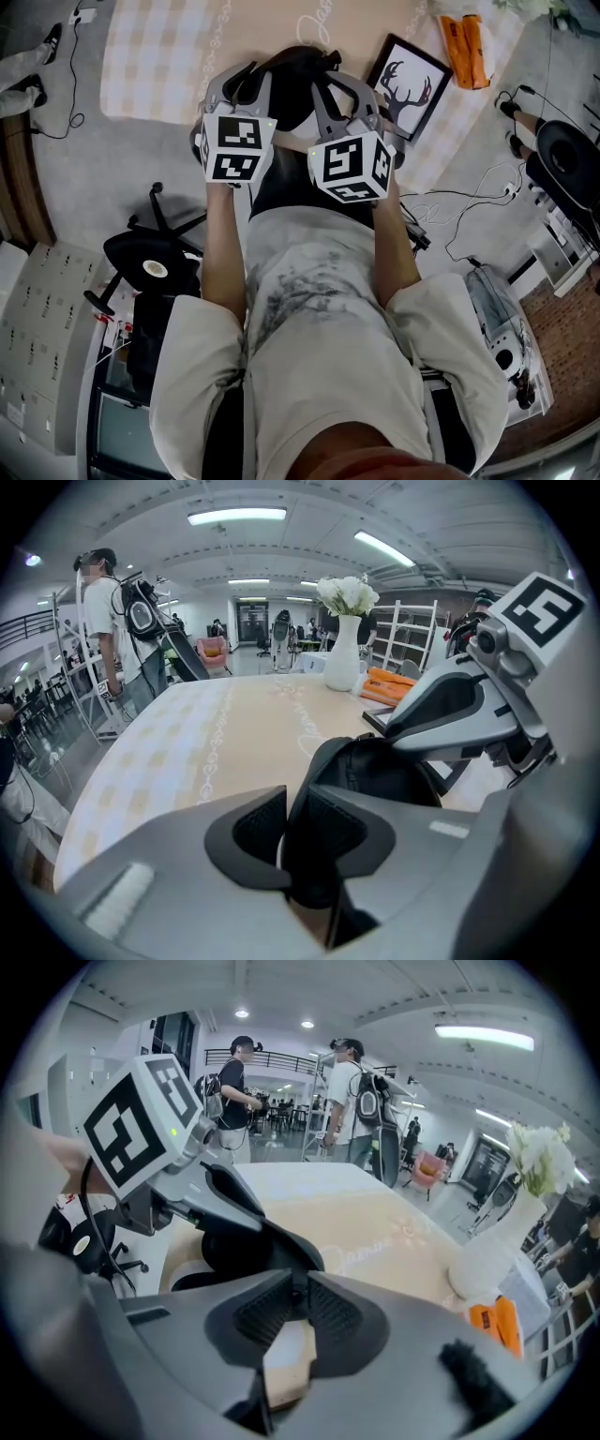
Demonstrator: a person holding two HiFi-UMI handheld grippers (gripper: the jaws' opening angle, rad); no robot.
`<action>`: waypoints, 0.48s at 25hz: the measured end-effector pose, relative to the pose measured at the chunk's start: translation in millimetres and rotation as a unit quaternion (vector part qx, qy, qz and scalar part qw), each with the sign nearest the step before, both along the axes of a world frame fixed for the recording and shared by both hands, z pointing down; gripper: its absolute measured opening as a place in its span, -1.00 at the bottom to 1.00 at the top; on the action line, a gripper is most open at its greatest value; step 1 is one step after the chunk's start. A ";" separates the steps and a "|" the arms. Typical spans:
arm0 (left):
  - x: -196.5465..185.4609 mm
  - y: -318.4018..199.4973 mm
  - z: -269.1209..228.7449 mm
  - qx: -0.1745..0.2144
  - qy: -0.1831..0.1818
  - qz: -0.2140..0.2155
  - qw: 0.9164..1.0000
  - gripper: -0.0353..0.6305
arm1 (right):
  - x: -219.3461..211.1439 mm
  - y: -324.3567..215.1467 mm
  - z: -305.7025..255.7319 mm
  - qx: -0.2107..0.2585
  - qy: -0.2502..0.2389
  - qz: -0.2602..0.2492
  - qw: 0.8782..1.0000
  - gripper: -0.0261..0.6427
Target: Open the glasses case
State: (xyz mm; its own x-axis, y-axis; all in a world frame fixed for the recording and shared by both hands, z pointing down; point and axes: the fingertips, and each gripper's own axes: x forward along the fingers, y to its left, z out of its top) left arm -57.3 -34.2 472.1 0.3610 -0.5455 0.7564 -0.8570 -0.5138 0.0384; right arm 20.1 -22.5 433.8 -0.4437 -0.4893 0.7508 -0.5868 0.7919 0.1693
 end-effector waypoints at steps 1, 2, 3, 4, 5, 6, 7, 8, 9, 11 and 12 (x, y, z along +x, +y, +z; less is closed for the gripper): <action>-0.2 -0.1 -0.1 0.000 0.000 0.000 1.000 -0.66 | 0.6 0.4 -0.1 -0.001 0.000 0.001 1.000 -0.74; -0.3 -0.2 -0.2 0.000 0.000 -0.001 1.000 -0.66 | 1.1 0.8 -0.2 -0.001 0.001 0.001 1.000 -0.74; -0.5 -0.3 -0.1 0.000 0.000 -0.001 1.000 -0.66 | 1.6 1.3 -0.2 -0.002 0.001 0.001 1.000 -0.74; -0.8 -0.4 0.1 -0.001 0.001 -0.001 1.000 -0.66 | 2.1 1.7 0.0 -0.003 0.002 0.002 1.000 -0.74; -1.1 -0.6 0.3 -0.001 0.002 -0.001 1.000 -0.66 | 2.8 2.1 0.3 -0.004 0.003 0.002 1.000 -0.74; -1.6 -0.9 0.5 -0.001 0.002 -0.002 1.000 -0.66 | 3.8 2.8 0.8 -0.005 0.005 0.003 1.000 -0.75; -2.1 -1.0 0.8 -0.001 0.002 -0.003 1.000 -0.66 | 5.0 3.5 1.3 -0.007 0.006 0.004 1.000 -0.75; -2.5 -1.0 1.0 -0.002 0.003 -0.003 1.000 -0.66 | 6.2 4.3 1.9 -0.008 0.007 0.005 1.000 -0.75; -2.9 -1.0 1.3 -0.003 0.004 -0.004 1.000 -0.66 | 7.2 4.7 2.3 -0.008 0.008 0.007 1.000 -0.75; -3.1 -2.1 1.7 -0.003 0.005 -0.006 1.000 -0.66 | 8.9 4.9 3.4 -0.010 0.009 0.008 1.000 -0.75; -3.0 -3.0 2.1 -0.002 0.006 -0.007 1.000 -0.67 | 10.0 5.1 4.2 -0.011 0.011 0.009 1.000 -0.75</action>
State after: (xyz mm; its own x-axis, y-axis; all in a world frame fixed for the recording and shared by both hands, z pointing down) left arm -60.2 -37.2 474.2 0.3623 -0.5472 0.7546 -0.8635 -0.5018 0.0507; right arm 30.1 -17.5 438.0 -0.4194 -0.4797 0.7707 -0.5967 0.7855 0.1642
